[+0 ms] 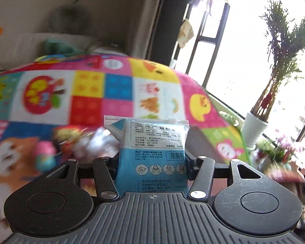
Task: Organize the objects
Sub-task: 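Carry the wipes into the pink box with the left tool while the right tool carries the doll there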
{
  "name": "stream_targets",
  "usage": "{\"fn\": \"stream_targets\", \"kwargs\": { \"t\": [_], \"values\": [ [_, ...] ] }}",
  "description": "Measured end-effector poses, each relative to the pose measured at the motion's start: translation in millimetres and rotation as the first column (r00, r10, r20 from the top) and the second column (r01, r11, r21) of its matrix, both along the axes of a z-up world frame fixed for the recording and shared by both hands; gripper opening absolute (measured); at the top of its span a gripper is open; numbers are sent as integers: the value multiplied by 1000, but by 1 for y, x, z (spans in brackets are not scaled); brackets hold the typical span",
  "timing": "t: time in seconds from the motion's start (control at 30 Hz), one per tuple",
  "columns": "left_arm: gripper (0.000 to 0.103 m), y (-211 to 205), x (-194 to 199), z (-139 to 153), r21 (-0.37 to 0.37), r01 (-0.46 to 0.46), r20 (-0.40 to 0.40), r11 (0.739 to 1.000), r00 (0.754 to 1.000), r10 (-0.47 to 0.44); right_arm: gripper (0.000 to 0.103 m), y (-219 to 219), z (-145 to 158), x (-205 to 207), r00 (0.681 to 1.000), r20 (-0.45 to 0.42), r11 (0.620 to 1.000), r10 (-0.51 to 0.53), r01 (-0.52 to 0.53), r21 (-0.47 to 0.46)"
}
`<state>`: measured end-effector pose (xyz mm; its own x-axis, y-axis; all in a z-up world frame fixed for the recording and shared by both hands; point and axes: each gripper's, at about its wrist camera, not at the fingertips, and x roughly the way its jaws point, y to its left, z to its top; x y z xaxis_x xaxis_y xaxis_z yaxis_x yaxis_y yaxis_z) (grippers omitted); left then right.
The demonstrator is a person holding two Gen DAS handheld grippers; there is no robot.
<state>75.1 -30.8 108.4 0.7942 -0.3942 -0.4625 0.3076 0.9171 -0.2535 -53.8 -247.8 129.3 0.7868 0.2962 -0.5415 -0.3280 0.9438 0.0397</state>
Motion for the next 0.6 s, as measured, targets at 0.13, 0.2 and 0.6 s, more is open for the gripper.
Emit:
{"fn": "stream_targets", "kwargs": {
  "t": [0.13,0.2,0.6],
  "values": [
    [60,-59,64,-23,75,-2,-34,997,999,5,67,-25,-3,8,998,22,997,-65,64,45],
    [60,-77,85,-44,157,-17,-106,987,994,34,67,-35,-5,11,996,26,995,-86,84,53],
    [57,-73,68,-48,271,80,-138,959,989,-43,67,-56,-17,63,993,15,990,-119,118,75]
  ]
}}
